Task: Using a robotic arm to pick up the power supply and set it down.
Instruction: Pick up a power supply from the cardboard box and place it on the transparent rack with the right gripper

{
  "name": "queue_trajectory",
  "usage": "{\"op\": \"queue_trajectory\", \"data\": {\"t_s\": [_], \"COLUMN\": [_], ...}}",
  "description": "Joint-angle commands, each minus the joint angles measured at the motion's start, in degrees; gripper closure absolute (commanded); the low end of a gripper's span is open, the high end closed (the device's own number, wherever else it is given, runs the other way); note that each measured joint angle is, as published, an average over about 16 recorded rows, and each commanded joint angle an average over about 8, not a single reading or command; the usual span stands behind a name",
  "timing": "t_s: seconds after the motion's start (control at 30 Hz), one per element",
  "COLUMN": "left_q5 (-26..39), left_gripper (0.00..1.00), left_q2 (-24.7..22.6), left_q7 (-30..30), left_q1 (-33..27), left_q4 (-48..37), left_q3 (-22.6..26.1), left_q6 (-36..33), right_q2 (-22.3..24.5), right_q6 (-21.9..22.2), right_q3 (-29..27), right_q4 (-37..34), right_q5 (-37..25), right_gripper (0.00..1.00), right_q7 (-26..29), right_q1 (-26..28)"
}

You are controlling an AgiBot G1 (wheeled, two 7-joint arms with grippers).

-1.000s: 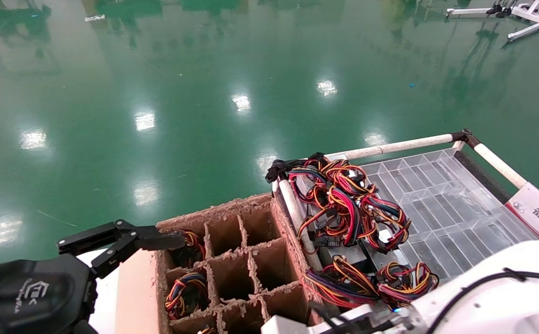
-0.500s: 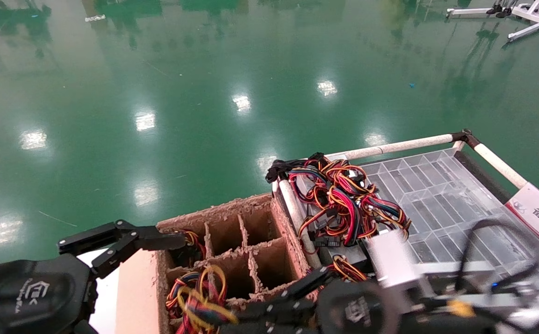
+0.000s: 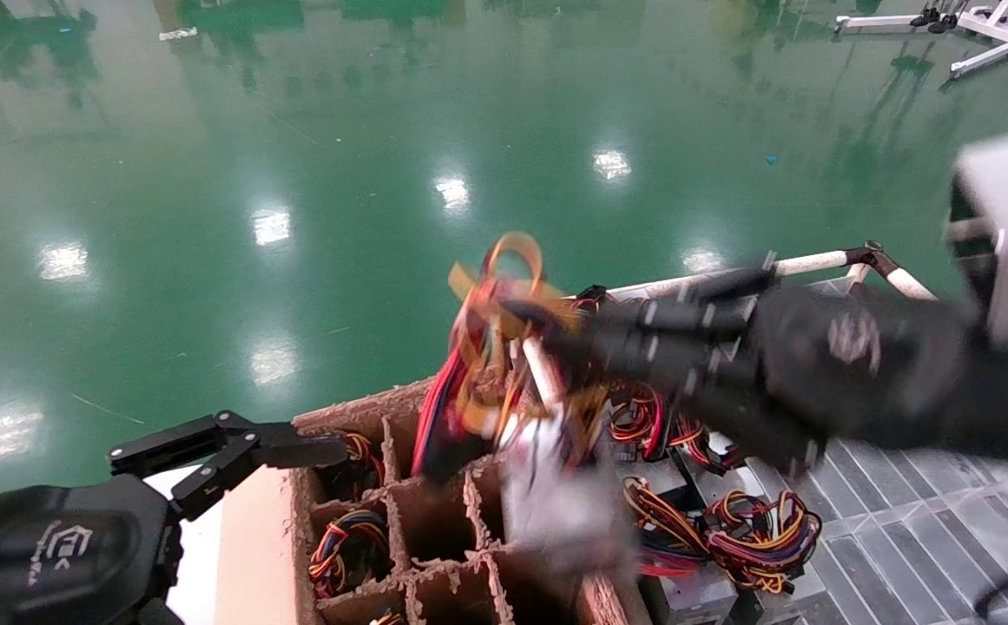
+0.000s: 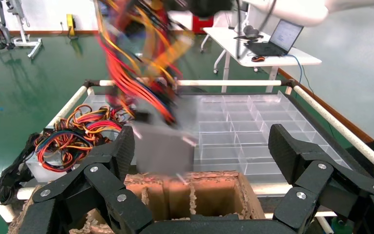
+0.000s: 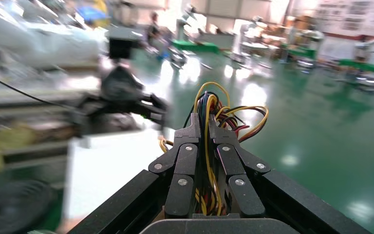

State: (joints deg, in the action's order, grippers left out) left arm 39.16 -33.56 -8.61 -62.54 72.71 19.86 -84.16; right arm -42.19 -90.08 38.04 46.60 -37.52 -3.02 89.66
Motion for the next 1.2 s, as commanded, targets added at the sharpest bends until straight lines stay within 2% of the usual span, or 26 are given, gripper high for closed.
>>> {"op": "queue_trajectory", "data": {"t_s": [0.03, 0.3, 0.6, 0.8, 1.0, 1.2], "left_q5": [0.0, 0.0, 0.0, 0.0, 0.0, 0.0], "left_gripper": [0.0, 0.0, 0.0, 0.0, 0.0, 0.0], "left_q2": [0.0, 0.0, 0.0, 0.0, 0.0, 0.0], "left_q7": [0.0, 0.0, 0.0, 0.0, 0.0, 0.0], "left_q1": [0.0, 0.0, 0.0, 0.0, 0.0, 0.0], "left_q4": [0.0, 0.0, 0.0, 0.0, 0.0, 0.0], "left_q3": [0.0, 0.0, 0.0, 0.0, 0.0, 0.0], "left_q6": [0.0, 0.0, 0.0, 0.0, 0.0, 0.0], "right_q2": [0.3, -2.9, -6.5, -9.9, -14.5, -17.7], "right_q6": [0.0, 3.7, 11.4, 18.2, 25.0, 27.7], "right_q3": [0.4, 2.1, 3.9, 8.1, 11.9, 13.7], "right_q4": [-2.2, -18.3, -29.2, -33.0, -36.0, -37.2], "right_q5": [-1.2, -10.3, -17.3, -25.3, -32.0, -35.0], "right_gripper": [1.0, 1.0, 1.0, 1.0, 1.0, 1.0], "right_q7": [0.0, -8.6, -17.9, -25.4, -32.4, -40.3], "right_q1": [3.4, 17.5, 27.3, 30.8, 31.9, 31.8]}}
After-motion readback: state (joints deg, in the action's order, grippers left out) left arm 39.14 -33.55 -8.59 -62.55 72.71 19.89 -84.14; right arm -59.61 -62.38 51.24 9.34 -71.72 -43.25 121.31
